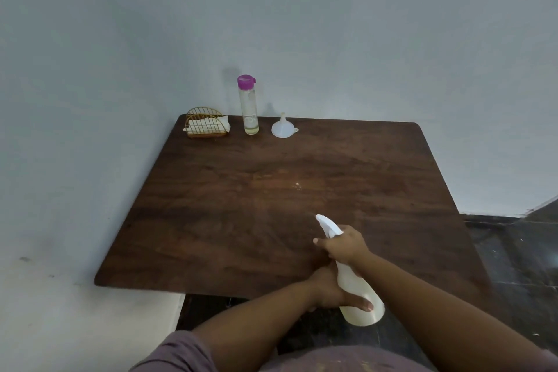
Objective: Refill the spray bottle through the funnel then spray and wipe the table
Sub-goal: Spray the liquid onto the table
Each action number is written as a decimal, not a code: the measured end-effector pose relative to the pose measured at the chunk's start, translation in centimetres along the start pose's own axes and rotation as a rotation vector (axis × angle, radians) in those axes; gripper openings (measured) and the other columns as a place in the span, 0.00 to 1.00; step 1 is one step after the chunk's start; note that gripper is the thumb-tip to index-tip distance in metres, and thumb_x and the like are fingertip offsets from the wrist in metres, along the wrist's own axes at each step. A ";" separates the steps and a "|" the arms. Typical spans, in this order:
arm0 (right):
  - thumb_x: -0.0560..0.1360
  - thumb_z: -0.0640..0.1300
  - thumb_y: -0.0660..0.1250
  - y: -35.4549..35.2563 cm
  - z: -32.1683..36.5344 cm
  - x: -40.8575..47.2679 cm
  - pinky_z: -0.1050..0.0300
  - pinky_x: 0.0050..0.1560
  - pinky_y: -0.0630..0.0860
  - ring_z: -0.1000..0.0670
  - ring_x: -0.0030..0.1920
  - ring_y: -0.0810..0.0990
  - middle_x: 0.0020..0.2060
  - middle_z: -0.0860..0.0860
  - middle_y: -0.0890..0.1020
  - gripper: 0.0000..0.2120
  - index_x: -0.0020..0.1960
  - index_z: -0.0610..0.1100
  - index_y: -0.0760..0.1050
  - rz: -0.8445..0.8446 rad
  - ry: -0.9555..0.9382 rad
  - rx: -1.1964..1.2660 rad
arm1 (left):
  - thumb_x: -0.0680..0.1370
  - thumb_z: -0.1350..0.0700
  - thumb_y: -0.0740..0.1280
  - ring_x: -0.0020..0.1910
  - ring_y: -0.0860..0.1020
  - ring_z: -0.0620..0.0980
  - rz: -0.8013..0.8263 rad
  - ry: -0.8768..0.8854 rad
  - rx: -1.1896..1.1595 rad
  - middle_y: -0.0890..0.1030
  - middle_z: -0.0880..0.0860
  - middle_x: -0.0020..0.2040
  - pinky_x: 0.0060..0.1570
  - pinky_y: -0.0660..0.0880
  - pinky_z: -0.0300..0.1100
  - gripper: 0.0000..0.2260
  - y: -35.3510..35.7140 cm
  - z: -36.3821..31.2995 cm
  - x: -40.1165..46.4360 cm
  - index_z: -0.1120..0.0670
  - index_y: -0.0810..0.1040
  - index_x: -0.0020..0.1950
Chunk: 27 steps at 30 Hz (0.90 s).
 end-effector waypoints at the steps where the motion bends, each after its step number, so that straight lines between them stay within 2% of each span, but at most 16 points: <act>1: 0.67 0.53 0.75 0.0 -0.3 -0.2 0.52 0.50 0.79 0.48 0.41 0.83 0.41 0.49 0.82 0.19 0.52 0.45 0.73 0.024 -0.008 -0.004 | 0.62 0.42 0.81 0.65 0.73 0.47 -0.005 0.014 0.015 0.74 0.47 0.66 0.64 0.74 0.47 0.40 0.2 0.0 -0.1 0.48 0.69 0.70; 3: 0.68 0.54 0.75 -0.1 -0.5 -0.7 0.54 0.47 0.78 0.50 0.37 0.83 0.38 0.50 0.81 0.19 0.51 0.46 0.74 0.048 -0.027 0.002 | 0.63 0.43 0.80 0.66 0.72 0.49 -0.013 0.021 0.031 0.73 0.48 0.67 0.64 0.74 0.47 0.40 0.6 0.0 -0.3 0.49 0.67 0.71; 9: 0.67 0.51 0.73 -0.6 -2.1 -1.8 0.54 0.43 0.79 0.50 0.36 0.83 0.36 0.49 0.83 0.16 0.49 0.43 0.78 0.022 -0.012 -0.053 | 0.59 0.39 0.80 0.63 0.74 0.47 -0.001 -0.019 -0.019 0.76 0.46 0.64 0.63 0.75 0.48 0.41 2.8 0.0 -1.2 0.46 0.70 0.68; 13: 0.68 0.52 0.74 -1.0 -3.2 -2.7 0.57 0.43 0.77 0.51 0.38 0.83 0.38 0.50 0.82 0.15 0.48 0.47 0.73 0.062 -0.003 -0.063 | 0.63 0.42 0.80 0.67 0.72 0.48 0.027 0.000 0.007 0.73 0.47 0.68 0.65 0.73 0.48 0.40 4.0 -0.1 -1.4 0.47 0.68 0.71; 16: 0.69 0.45 0.71 -1.5 -4.5 -3.3 0.49 0.43 0.79 0.47 0.39 0.83 0.38 0.46 0.82 0.07 0.45 0.44 0.76 -0.016 -0.005 -0.007 | 0.63 0.42 0.80 0.67 0.71 0.48 0.057 -0.003 0.043 0.72 0.47 0.68 0.66 0.72 0.48 0.40 4.7 -0.5 -1.6 0.48 0.68 0.71; 18: 0.69 0.42 0.68 -1.9 -5.3 -3.5 0.45 0.45 0.80 0.42 0.41 0.83 0.40 0.41 0.82 0.08 0.46 0.39 0.78 -0.072 -0.001 0.034 | 0.62 0.40 0.80 0.68 0.71 0.48 0.080 -0.002 0.078 0.73 0.46 0.68 0.66 0.72 0.48 0.42 5.2 -1.1 -1.7 0.47 0.68 0.71; 21: 0.70 0.42 0.69 -2.6 -5.9 -4.1 0.47 0.46 0.79 0.43 0.43 0.82 0.39 0.43 0.81 0.05 0.41 0.42 0.74 -0.105 0.014 0.067 | 0.64 0.43 0.80 0.69 0.70 0.49 0.118 0.011 0.111 0.71 0.48 0.70 0.67 0.71 0.49 0.41 5.7 -1.5 -1.4 0.49 0.67 0.72; 23: 0.70 0.44 0.69 -3.1 -6.3 -4.4 0.48 0.46 0.78 0.45 0.43 0.81 0.38 0.46 0.80 0.07 0.38 0.46 0.72 -0.143 0.006 0.098 | 0.65 0.46 0.80 0.68 0.70 0.49 0.140 0.025 0.129 0.72 0.48 0.69 0.67 0.71 0.48 0.38 5.8 -1.8 -1.1 0.49 0.69 0.71; 27: 0.69 0.44 0.69 -4.5 -7.4 -4.6 0.47 0.42 0.79 0.44 0.38 0.80 0.38 0.40 0.82 0.08 0.38 0.39 0.76 -0.252 0.013 0.177 | 0.66 0.49 0.80 0.67 0.72 0.49 0.172 0.054 0.182 0.73 0.48 0.68 0.67 0.71 0.48 0.35 6.4 -2.9 -0.7 0.49 0.70 0.70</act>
Point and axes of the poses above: each hand's wrist, its own x-axis towards the middle knuckle, its own y-axis out of the palm, z = x × y, the point moved 3 cm from there along x, towards the middle knuckle
